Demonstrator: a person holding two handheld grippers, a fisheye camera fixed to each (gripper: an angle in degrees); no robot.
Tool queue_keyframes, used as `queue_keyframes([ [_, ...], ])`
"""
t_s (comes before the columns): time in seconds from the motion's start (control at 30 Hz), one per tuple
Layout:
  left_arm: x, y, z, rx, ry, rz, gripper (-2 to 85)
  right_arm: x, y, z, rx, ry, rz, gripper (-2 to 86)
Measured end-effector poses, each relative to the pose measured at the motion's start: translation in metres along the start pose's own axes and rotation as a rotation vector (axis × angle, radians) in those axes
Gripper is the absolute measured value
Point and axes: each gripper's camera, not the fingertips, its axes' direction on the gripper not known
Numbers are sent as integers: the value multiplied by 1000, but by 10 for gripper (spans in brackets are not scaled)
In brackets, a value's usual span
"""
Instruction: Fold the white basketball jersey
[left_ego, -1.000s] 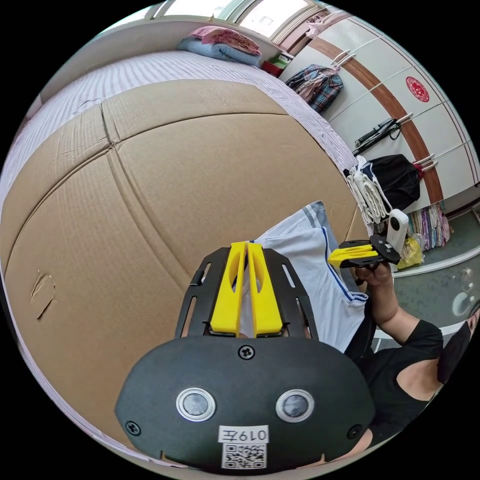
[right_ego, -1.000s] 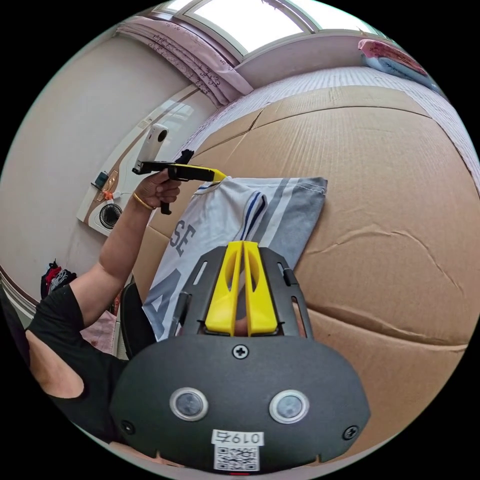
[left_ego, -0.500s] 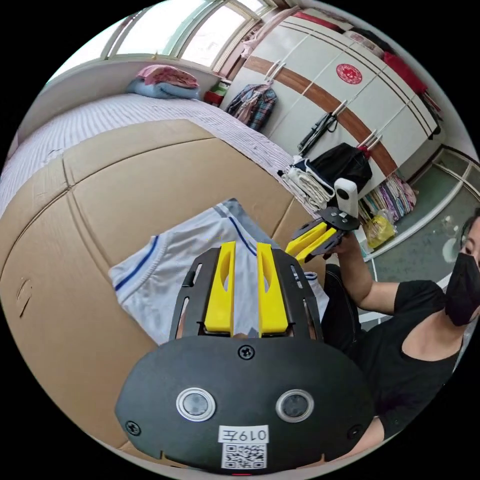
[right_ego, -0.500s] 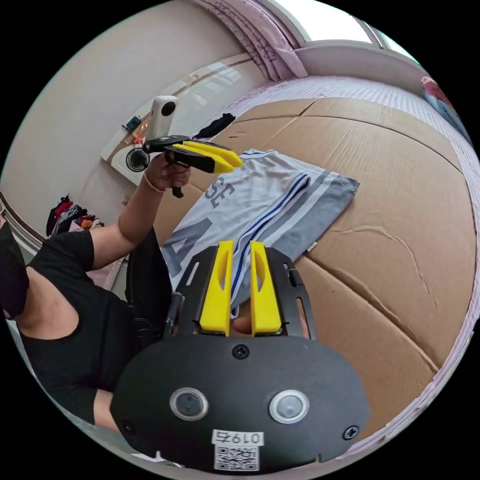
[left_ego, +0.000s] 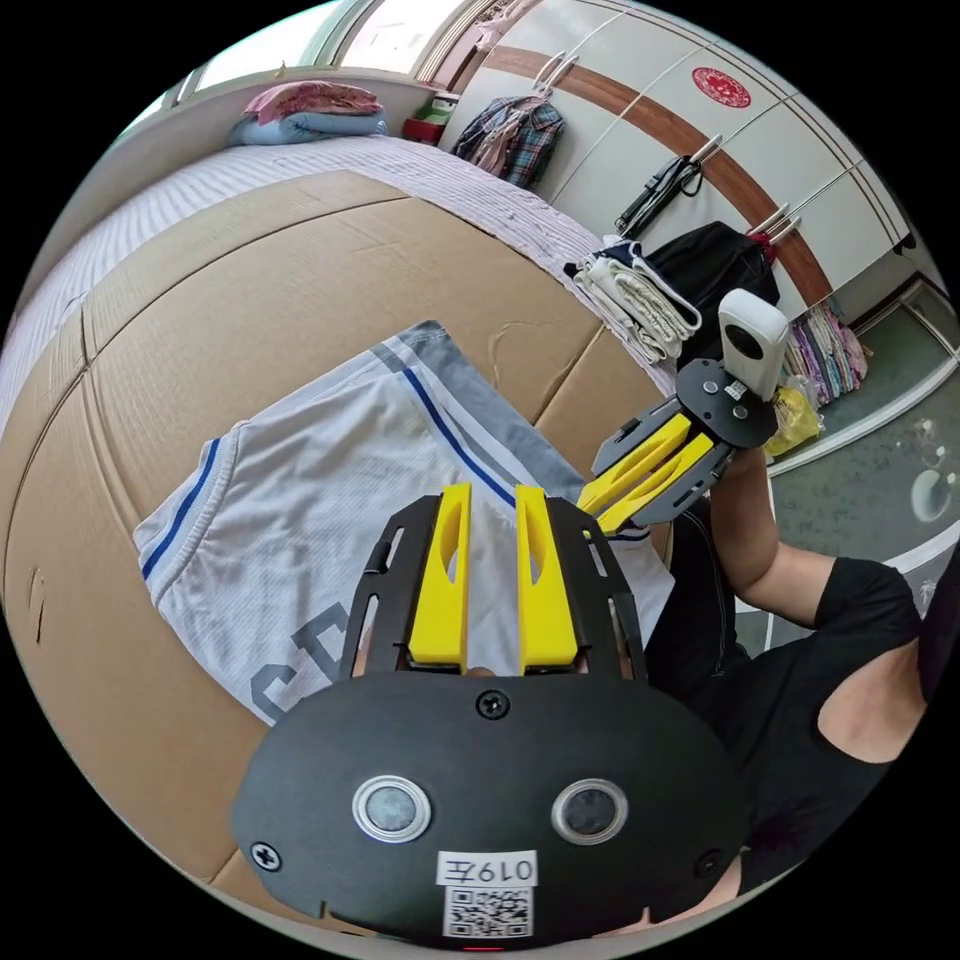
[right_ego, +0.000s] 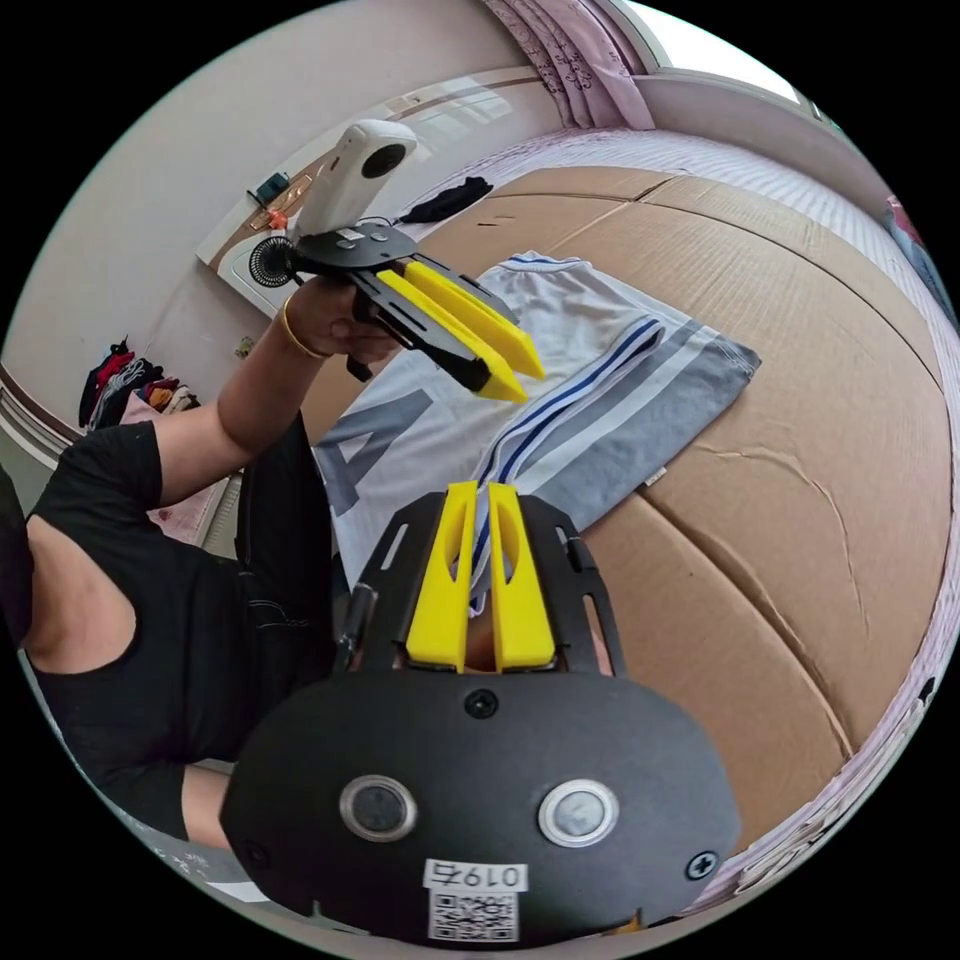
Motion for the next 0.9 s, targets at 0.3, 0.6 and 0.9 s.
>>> queue_keyframes([
  [0.3,151,-19,-15,-84,-341,565,71,7,2,-4,26,-28,1,-7],
  [0.6,231,-48,-18,-256,-290,856,65,17,0,2,6,-64,9,40],
  [0.9,279,-72,-16,-333,-305,906,38,27,-2,11,-2,-69,22,43],
])
